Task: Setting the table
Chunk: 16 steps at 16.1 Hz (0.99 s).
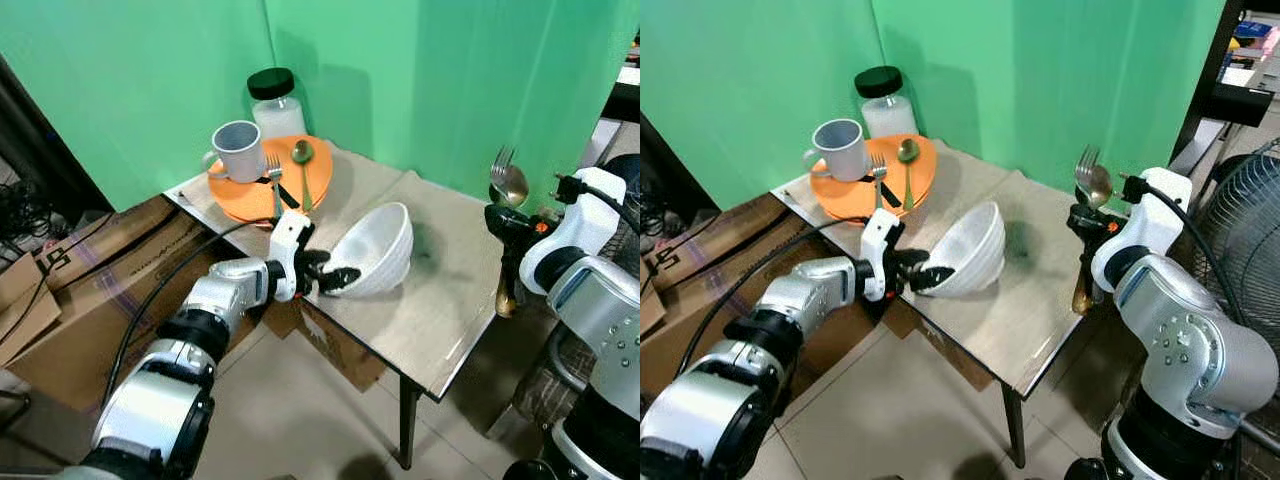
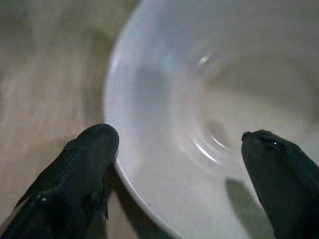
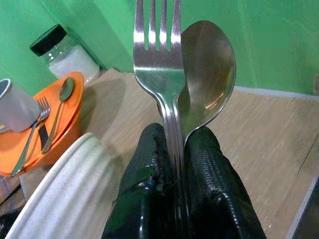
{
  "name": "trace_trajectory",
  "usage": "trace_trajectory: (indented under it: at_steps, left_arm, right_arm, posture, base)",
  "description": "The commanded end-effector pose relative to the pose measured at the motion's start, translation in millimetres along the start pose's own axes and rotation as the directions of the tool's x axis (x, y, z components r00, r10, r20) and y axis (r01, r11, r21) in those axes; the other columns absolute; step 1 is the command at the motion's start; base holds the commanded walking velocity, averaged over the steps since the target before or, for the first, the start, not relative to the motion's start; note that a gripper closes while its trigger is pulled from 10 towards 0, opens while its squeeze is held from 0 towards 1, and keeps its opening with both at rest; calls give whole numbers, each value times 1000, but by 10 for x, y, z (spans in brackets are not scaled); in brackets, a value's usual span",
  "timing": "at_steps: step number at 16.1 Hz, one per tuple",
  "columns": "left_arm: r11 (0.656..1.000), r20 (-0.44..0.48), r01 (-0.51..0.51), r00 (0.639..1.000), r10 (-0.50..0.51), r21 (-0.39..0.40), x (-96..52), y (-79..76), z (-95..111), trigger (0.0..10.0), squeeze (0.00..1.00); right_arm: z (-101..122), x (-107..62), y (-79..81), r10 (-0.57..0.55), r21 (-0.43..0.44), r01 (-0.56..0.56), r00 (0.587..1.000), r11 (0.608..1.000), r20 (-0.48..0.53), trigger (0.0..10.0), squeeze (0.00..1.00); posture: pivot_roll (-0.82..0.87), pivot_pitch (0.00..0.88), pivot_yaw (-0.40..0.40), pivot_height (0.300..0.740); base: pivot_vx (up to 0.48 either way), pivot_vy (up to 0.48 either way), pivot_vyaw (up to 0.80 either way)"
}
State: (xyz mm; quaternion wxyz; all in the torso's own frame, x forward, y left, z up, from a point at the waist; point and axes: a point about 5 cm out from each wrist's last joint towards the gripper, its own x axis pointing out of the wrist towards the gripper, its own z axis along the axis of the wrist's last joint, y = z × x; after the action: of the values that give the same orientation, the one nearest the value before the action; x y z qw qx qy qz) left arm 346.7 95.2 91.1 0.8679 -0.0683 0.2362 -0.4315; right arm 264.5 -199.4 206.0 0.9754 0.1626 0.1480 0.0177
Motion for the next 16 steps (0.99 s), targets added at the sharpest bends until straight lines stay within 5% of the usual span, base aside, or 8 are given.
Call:
trace_trajectory:
  at_steps: [1,2,3,6,12,14,15,16]
  left_arm:
    - [999,1,-36,999,36,28,-45,60,35,10000,1000]
    - [998,9,-36,999,35,57,-46,63,71,10000,973]
    - [996,25,-33,999,31,79,-45,65,119,10000,804]
    - [986,39,-30,999,24,163,-41,54,216,10000,816]
    - [998,15,58,998,-59,36,40,-27,97,10000,773]
    - [988,76,152,985,-155,41,57,-108,184,10000,455]
    - [987,83,155,984,-158,42,58,-112,198,10000,455]
    - [990,89,132,987,-137,55,63,-101,228,10000,290]
  right_arm:
    - [17,-11,51,23,-4,-23,1000,1000,16,0,0]
    - [20,-8,52,25,-5,-25,1000,1000,17,0,0]
    - [25,-3,54,27,-5,-27,999,1000,19,0,0]
    - [38,13,57,33,-8,-33,999,999,22,0,0]
    - [41,38,70,46,-16,-46,999,999,19,0,0]
    - [42,28,66,44,-17,-44,999,999,21,0,0]
    - [41,27,65,44,-17,-44,999,999,21,0,0]
    - [36,22,65,43,-17,-43,999,999,22,0,0]
  posture:
    - [-176,0,186,740]
    - [-176,0,186,740]
    - [-170,0,179,740]
    - [-163,0,172,740]
    - [-163,0,170,740]
    - [-174,0,182,740]
    - [-174,0,182,740]
    - [-174,0,185,740]
  base:
    - [0,0,0]
    - [0,0,0]
    - [0,0,0]
    - [0,0,0]
    - [0,0,0]
    - [0,0,0]
    - [0,0,0]
    - [0,0,0]
